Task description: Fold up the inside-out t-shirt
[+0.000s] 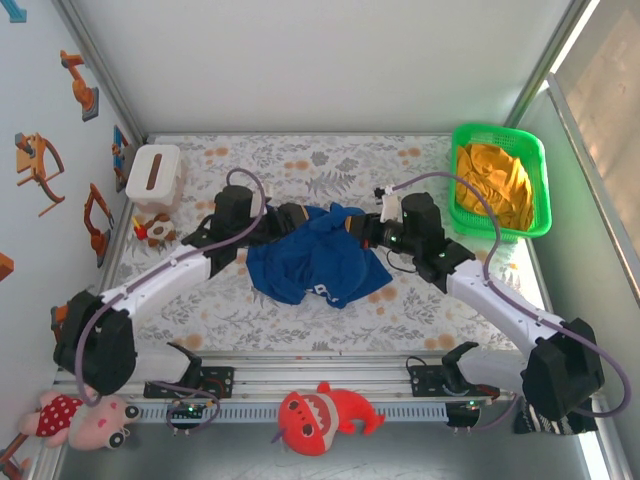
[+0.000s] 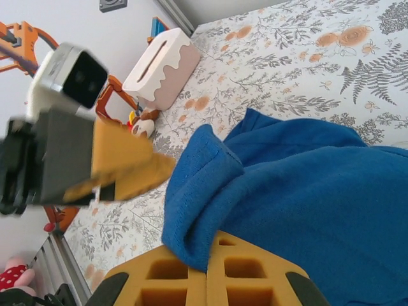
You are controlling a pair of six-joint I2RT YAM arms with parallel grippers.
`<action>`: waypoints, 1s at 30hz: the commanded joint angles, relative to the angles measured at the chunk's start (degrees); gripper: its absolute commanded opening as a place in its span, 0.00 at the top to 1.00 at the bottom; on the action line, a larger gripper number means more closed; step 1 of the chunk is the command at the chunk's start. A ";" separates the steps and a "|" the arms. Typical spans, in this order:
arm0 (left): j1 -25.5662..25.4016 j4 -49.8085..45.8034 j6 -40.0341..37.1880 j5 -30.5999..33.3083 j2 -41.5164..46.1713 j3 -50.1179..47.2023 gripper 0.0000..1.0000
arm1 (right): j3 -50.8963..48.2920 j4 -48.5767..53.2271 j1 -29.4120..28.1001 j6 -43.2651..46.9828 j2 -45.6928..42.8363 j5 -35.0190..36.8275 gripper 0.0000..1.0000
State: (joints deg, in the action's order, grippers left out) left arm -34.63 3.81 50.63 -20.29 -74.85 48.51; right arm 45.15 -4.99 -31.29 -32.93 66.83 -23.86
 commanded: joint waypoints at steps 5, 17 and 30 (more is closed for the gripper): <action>-8.55 -4.52 -18.15 15.40 1.71 1.48 0.38 | 0.03 -3.28 0.31 -1.86 0.40 -0.85 1.00; -11.33 2.94 -28.64 16.43 -6.07 5.36 0.30 | -0.15 -4.65 0.33 -3.78 0.85 -0.65 1.00; -4.81 -1.78 -28.78 7.60 -9.13 14.61 1.00 | -2.56 0.31 4.82 -4.14 -3.44 2.83 1.00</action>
State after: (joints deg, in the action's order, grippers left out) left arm -41.67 3.81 21.93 -7.75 -87.31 60.07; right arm 43.81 -6.26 -28.60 -36.40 65.06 -23.24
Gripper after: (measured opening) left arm 0.024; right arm 0.044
